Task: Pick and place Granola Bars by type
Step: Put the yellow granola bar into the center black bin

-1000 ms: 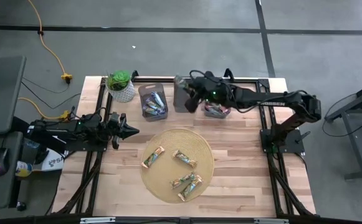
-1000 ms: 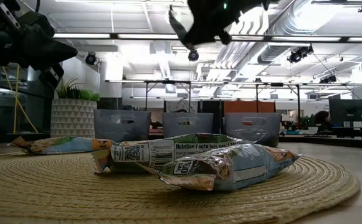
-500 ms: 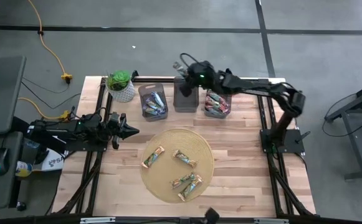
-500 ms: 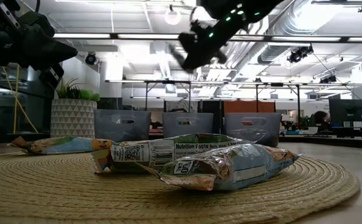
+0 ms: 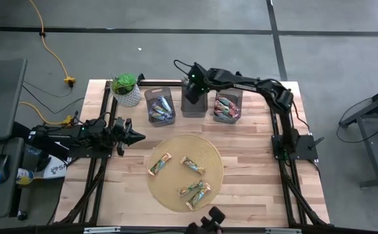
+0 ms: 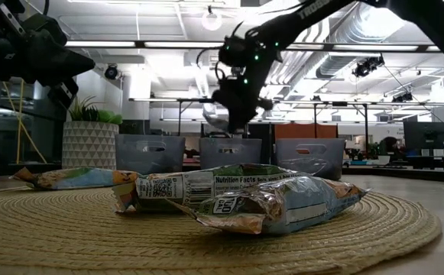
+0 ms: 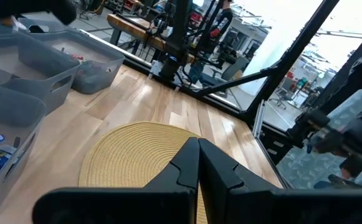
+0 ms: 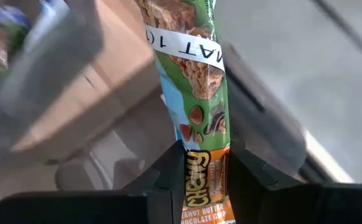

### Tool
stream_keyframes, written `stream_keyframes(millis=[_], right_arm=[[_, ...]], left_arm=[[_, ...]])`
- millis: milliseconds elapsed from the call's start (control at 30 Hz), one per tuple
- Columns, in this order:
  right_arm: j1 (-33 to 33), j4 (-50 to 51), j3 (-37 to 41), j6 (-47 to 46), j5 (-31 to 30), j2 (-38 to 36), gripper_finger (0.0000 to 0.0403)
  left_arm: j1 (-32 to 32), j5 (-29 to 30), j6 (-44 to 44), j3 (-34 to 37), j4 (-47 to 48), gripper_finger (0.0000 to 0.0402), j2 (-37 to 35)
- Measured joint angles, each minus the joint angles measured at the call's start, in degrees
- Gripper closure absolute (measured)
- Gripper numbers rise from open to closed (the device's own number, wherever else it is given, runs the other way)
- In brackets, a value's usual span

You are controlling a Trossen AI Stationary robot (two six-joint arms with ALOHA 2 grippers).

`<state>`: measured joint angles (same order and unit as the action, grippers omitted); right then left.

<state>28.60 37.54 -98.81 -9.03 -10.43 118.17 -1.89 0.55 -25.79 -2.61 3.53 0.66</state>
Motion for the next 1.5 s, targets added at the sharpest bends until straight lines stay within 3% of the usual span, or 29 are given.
stream_keyframes(millis=[533,833,1233,1500], right_arm=[[0.33,5.29,-0.02,-8.44,7.78,4.19,0.0321],[0.26,6.69,0.01,-9.14,7.78,4.5,0.0318],[0.26,6.57,0.01,-8.97,8.29,4.45,0.027],[0.26,4.53,-0.77,-5.0,10.89,3.6,0.0265]], left_arm=[[0.0,-0.02,-0.01,0.0,0.0,0.0401,0.0],[0.0,-0.03,0.0,0.0,0.0,0.0401,0.0],[0.0,-0.05,-0.01,0.0,0.0,0.0401,0.0],[0.0,-0.05,-0.01,0.0,0.0,0.0401,-0.01]])
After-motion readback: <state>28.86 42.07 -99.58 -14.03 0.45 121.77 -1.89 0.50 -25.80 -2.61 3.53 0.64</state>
